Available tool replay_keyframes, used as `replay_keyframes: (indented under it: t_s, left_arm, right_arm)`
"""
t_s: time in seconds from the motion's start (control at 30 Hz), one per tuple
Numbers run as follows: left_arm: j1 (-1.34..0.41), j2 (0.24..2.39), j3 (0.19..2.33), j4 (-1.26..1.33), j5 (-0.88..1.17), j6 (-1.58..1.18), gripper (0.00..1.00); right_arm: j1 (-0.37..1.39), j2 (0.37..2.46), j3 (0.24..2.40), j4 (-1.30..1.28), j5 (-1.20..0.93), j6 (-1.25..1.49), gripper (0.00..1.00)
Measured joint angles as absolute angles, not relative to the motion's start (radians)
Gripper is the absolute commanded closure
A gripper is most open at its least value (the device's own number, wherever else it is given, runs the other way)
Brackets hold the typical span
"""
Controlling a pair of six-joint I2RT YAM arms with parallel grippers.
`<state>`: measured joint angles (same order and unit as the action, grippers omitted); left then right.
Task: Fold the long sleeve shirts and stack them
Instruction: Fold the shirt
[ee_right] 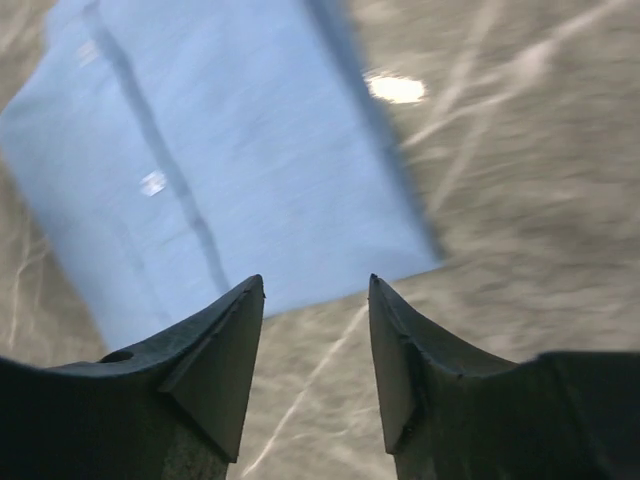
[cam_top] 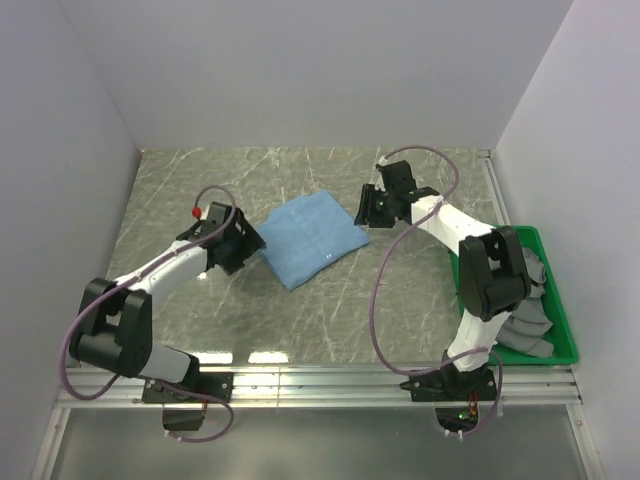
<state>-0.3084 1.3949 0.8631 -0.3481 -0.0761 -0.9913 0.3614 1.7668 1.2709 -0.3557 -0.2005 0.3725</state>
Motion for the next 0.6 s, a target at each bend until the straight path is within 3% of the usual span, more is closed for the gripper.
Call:
replay_keyframes:
  t_s: [0.13, 0.33, 0.43, 0.47, 0.57, 0.6]
  left_arm:
    - [-0.323, 1.467, 0.806, -0.330, -0.018, -1.035, 0.22]
    - [-0.332, 1.570, 0.812, -0.255, 0.032, -1.061, 0.34]
    - [-0.333, 1.605, 0.829, -0.220, 0.046, -1.068, 0.47]
    - [-0.333, 1.618, 0.836, -0.213, 0.052, -1.066, 0.61]
    - [-0.332, 1.664, 0.863, -0.212, 0.058, -1.055, 0.82]
    - [-0.328, 1.680, 0.881, -0.221, 0.057, -1.047, 0.85]
  right_arm:
    - [0.307, 1.858, 1.295, -0.346, -0.207, 0.372, 0.50]
    - [0.303, 1.964, 1.316, -0.340, -0.233, 0.373, 0.53]
    - [0.303, 1.987, 1.319, -0.332, -0.256, 0.373, 0.55]
    - [0.303, 1.987, 1.319, -0.329, -0.260, 0.373, 0.57]
    - [0.304, 1.987, 1.303, -0.312, -0.292, 0.377, 0.62]
    - [0.305, 1.985, 1.293, -0.302, -0.305, 0.382, 0.62]
